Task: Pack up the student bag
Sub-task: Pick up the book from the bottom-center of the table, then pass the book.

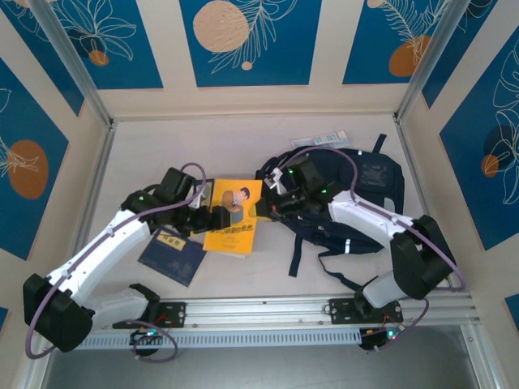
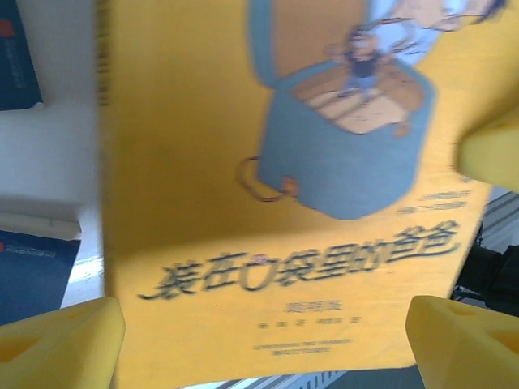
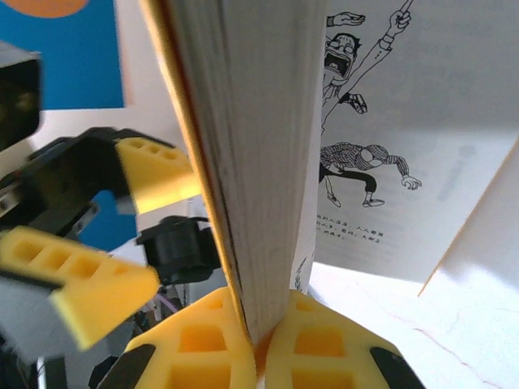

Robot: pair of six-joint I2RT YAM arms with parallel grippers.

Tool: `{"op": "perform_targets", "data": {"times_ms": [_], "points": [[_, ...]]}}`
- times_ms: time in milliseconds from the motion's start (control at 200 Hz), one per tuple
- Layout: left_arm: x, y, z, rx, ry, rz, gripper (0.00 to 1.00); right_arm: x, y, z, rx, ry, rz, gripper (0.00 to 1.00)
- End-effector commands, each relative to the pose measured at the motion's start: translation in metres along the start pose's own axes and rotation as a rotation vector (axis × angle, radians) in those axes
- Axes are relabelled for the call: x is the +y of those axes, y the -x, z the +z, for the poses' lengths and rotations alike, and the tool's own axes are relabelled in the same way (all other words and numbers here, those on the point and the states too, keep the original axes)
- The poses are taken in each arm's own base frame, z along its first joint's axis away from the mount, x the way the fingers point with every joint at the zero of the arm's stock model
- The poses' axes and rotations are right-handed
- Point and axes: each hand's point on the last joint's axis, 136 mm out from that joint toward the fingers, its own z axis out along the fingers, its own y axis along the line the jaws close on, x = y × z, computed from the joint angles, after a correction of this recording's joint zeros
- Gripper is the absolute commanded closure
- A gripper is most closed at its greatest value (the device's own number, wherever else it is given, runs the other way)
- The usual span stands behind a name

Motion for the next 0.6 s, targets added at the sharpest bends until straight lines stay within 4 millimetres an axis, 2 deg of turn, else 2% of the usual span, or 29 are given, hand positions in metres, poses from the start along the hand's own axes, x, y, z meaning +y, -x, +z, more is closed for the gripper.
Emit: {"op": "perform_targets", "data": {"times_ms": [0,110,260,435,495,595], "points": [[-0.012,0.004,-0.020,-0.029,-0.034,0.006,0.08,0.042,-0.012,-0.025,0.017,0.163,-0.135,1.00],[-0.038,0.010,-0.026,-0.048,-0.157,0.035,0.08,0.054,-0.020,-0.042,0.011,0.233,-0.173,1.00],[-0.078,0.015,-0.040,-0.044,-0.350,0.089,0.10,0.060,-0.027,-0.068,-0.025,0.288,-0.198,1.00],[-0.116,0.016,-0.049,-0.008,-0.545,0.124,0.19,0.067,-0.026,-0.093,-0.110,0.348,-0.202,1.00],[-0.130,0.015,-0.049,0.012,-0.602,0.140,0.27,0.067,-0.028,-0.096,-0.116,0.352,-0.209,1.00],[-0.149,0.014,-0.050,0.034,-0.666,0.175,0.48,0.065,-0.031,-0.095,-0.103,0.350,-0.208,1.00]]}}
